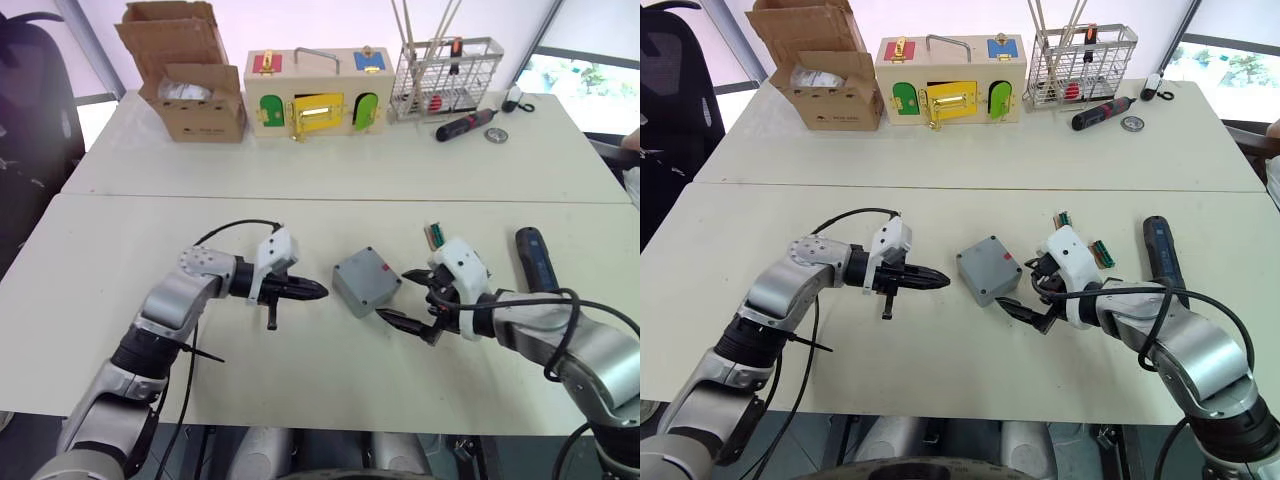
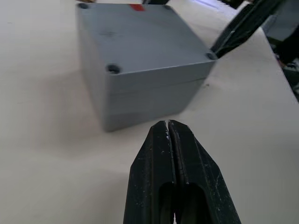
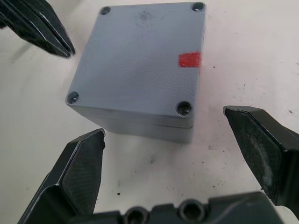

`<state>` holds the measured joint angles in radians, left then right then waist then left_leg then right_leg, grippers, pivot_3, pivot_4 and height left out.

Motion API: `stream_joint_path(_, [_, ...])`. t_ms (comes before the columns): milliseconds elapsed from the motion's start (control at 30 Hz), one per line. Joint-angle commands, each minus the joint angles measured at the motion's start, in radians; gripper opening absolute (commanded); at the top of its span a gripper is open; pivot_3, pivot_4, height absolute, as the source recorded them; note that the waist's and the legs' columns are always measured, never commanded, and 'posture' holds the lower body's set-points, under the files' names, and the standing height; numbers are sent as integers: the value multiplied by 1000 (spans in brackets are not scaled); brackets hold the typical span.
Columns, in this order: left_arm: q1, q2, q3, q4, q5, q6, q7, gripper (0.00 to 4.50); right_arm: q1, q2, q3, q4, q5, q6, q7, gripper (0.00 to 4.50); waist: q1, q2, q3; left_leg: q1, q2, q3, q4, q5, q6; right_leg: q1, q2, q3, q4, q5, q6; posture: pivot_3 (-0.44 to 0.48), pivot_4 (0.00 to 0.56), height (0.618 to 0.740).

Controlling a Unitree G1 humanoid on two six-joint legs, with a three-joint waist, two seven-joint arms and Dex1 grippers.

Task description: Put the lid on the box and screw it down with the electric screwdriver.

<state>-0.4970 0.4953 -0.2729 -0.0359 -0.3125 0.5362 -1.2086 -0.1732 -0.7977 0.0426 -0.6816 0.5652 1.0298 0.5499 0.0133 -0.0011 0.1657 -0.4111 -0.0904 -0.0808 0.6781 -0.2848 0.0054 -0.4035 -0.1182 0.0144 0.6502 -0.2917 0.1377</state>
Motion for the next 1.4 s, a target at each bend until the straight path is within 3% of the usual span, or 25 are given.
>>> stream_joint_path(33, [-23, -27, -34, 24, 28, -41, 20, 0, -11, 11, 16, -27, 10, -22, 23, 4479, 0, 0, 0, 0, 0, 0, 0, 0, 0, 0, 0, 0, 0, 0, 0, 0, 150, 737])
stream_joint_path(300, [-103, -78, -67, 223, 105, -195, 12, 0, 1, 35, 6, -91, 94, 47, 34, 4479, -1, 0, 0, 0, 0, 0, 0, 0, 0, -1, 0, 0, 0, 0, 0, 0, 150, 737])
stream_joint_path(700, [-122, -140, -34, 289, 128, -260, 70, 0, 23, -1, -20, -116, 76, 112, 5, 4479, 1, 0, 0, 0, 0, 0, 0, 0, 0, 0, 0, 0, 0, 0, 0, 0, 150, 737])
stream_joint_path(767, [-120, -135, -32, 280, 129, -261, 74, 0, 22, -37, -58, -104, 74, 105, 23, 4479, 1, 0, 0, 0, 0, 0, 0, 0, 0, 0, 0, 0, 0, 0, 0, 0, 150, 737])
stream_joint_path(967, [-126, -25, 47, 142, 64, -176, 46, 0, -2, -88, -353, -35, 153, 115, 68, 4479, -1, 0, 0, 0, 0, 0, 0, 0, 0, -1, 0, 0, 0, 0, 0, 0, 150, 737])
stream_joint_path(1100, [-141, 33, 146, -47, -87, 20, 42, 0, -93, 96, -408, 174, 11, -135, -102, 4479, -3, -2, 0, 0, 1, 0, 0, 0, 0, -1, 0, 0, 0, 0, 0, 0, 150, 737])
stream_joint_path(1233, [-134, 88, 176, -180, -140, 119, 77, 0, -98, 149, -292, 330, -150, -372, -101, 4479, -1, -1, 0, 0, 0, 0, -1, 0, 0, -1, 0, 1, 1, 0, 0, 0, 150, 737])
stream_joint_path(1400, [-132, 97, 186, -227, -160, 163, 132, 0, -154, 227, -224, 506, -233, -524, -112, 4479, -7, 0, 0, 0, 0, 1, -1, 0, 0, -2, 0, 1, 1, 0, 0, 0, 150, 737])
